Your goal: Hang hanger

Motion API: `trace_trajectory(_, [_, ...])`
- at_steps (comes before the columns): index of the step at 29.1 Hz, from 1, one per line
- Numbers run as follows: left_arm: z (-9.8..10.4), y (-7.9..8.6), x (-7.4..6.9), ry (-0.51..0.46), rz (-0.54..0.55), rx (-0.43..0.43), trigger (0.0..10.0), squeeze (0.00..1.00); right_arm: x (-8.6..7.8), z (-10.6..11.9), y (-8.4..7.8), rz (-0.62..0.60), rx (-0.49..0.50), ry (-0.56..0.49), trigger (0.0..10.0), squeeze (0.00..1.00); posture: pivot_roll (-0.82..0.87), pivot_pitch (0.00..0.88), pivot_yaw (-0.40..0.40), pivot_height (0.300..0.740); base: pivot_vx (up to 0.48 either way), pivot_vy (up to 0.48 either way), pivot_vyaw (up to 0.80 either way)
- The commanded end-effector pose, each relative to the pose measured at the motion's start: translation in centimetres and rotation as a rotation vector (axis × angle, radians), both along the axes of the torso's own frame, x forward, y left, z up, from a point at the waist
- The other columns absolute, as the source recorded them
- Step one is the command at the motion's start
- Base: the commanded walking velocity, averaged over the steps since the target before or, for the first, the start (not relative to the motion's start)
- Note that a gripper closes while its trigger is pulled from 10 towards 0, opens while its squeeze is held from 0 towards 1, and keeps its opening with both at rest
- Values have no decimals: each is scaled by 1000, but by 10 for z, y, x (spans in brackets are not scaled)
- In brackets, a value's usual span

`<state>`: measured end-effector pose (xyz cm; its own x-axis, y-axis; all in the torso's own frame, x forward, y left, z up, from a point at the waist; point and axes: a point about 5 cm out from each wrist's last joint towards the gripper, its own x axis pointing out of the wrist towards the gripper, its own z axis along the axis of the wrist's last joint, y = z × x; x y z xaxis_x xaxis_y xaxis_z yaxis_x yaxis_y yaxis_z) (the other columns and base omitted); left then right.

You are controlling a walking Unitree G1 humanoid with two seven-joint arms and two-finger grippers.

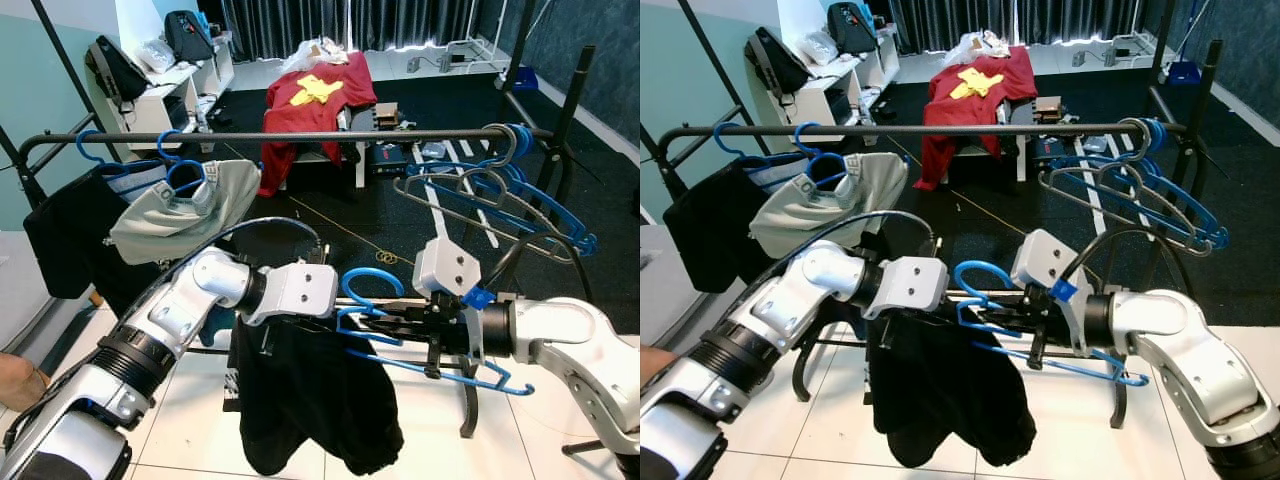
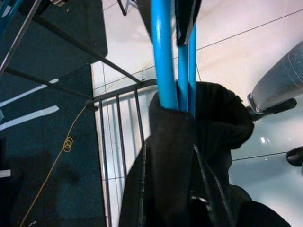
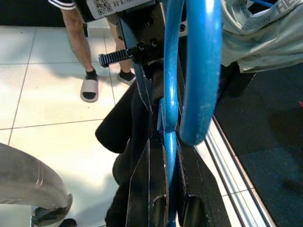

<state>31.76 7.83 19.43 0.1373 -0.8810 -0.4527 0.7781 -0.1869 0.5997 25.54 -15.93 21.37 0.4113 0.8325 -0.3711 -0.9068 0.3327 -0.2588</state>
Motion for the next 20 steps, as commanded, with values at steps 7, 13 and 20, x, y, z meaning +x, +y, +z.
trace_trajectory(7, [32,0,2,0,-37,-163,10000,1000,11,8,-2,-74,53,-67,0,0,-133,0,90,740,0,0,0])
trace_trajectory(13, [51,8,7,-18,8,-290,10000,1000,13,23,-9,-120,117,-136,0,0,-131,0,93,740,0,0,0])
trace_trajectory(20, [86,43,24,-45,162,-545,10000,1000,8,55,-27,-190,257,-269,0,0,-132,0,101,740,0,0,0])
